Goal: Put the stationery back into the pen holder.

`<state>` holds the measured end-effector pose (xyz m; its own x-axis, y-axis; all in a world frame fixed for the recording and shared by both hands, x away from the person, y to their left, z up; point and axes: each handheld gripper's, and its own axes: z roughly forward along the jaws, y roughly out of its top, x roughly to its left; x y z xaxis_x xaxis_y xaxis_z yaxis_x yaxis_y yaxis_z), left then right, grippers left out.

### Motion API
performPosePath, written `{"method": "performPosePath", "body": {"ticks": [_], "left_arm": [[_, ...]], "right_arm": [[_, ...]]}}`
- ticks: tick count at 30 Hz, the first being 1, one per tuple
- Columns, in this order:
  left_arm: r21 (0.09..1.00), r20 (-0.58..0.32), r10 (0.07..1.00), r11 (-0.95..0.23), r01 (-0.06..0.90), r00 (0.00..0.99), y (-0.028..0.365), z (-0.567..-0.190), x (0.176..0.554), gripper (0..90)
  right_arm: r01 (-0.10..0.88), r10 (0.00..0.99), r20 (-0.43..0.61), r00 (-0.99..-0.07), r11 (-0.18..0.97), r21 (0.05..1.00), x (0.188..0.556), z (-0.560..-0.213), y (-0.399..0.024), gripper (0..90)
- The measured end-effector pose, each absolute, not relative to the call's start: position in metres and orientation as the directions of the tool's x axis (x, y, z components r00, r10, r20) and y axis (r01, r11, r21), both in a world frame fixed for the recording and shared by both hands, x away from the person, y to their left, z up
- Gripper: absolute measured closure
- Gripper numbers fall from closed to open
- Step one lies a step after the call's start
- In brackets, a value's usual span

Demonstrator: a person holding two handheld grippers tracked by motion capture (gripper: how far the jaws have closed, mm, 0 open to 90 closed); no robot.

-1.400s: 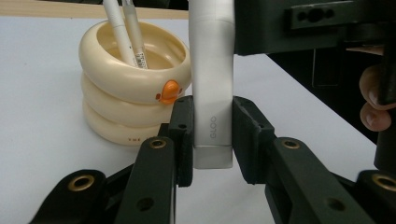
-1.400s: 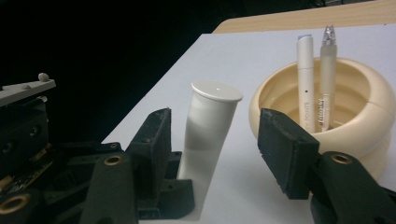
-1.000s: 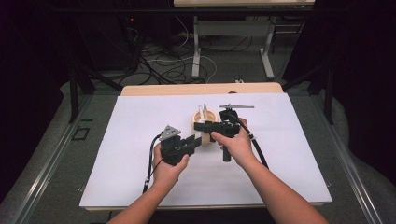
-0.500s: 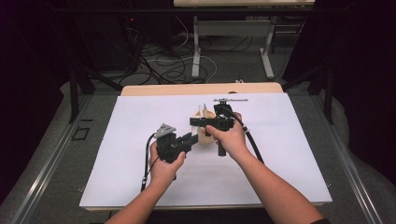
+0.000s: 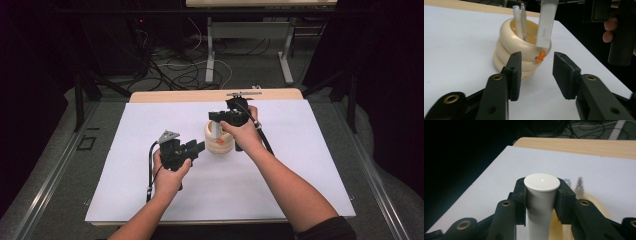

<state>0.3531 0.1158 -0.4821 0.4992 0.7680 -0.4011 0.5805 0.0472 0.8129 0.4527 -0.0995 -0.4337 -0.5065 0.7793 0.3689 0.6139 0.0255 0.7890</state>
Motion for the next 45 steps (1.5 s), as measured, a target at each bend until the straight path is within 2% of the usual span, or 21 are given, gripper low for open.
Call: {"method": "performPosePath", "body": {"ticks": [6, 14, 22, 28, 33, 39, 45], "left_arm": [[0.808, -0.407, 0.776, 0.059, 0.587, 0.482, 0.122, -0.485, 0.357, 54.2], [0.81, -0.38, 0.797, 0.041, 0.585, 0.47, 0.123, -0.492, 0.364, 42.5], [0.805, -0.347, 0.829, 0.024, 0.592, 0.439, 0.126, -0.498, 0.37, 30.0], [0.808, -0.324, 0.846, 0.013, 0.589, 0.425, 0.13, -0.498, 0.373, 25.6], [0.814, -0.301, 0.857, 0.003, 0.581, 0.418, 0.135, -0.497, 0.376, 23.5], [0.825, -0.276, 0.868, -0.007, 0.565, 0.413, 0.142, -0.496, 0.38, 21.2], [0.84, -0.239, 0.875, -0.031, 0.541, 0.42, 0.15, -0.496, 0.384, 21.0]], "right_arm": [[0.582, 0.818, 0.312, -0.484, 0.034, 0.812, 0.465, -0.435, -0.101, 66.9], [0.593, 0.842, 0.284, -0.46, 0.053, 0.804, 0.473, -0.447, -0.1, 66.8], [0.606, 0.84, 0.243, -0.485, 0.123, 0.786, 0.47, -0.457, -0.091, 65.6], [0.594, 0.833, 0.24, -0.499, 0.126, 0.795, 0.467, -0.454, -0.092, 43.2], [0.554, 0.834, 0.198, -0.515, 0.147, 0.819, 0.462, -0.447, -0.1, 29.7], [0.503, 0.855, 0.116, -0.505, 0.182, 0.845, 0.451, -0.444, -0.124, 18.1], [0.511, 0.871, 0.112, -0.479, 0.174, 0.842, 0.442, -0.449, -0.157, 19.4]]}}
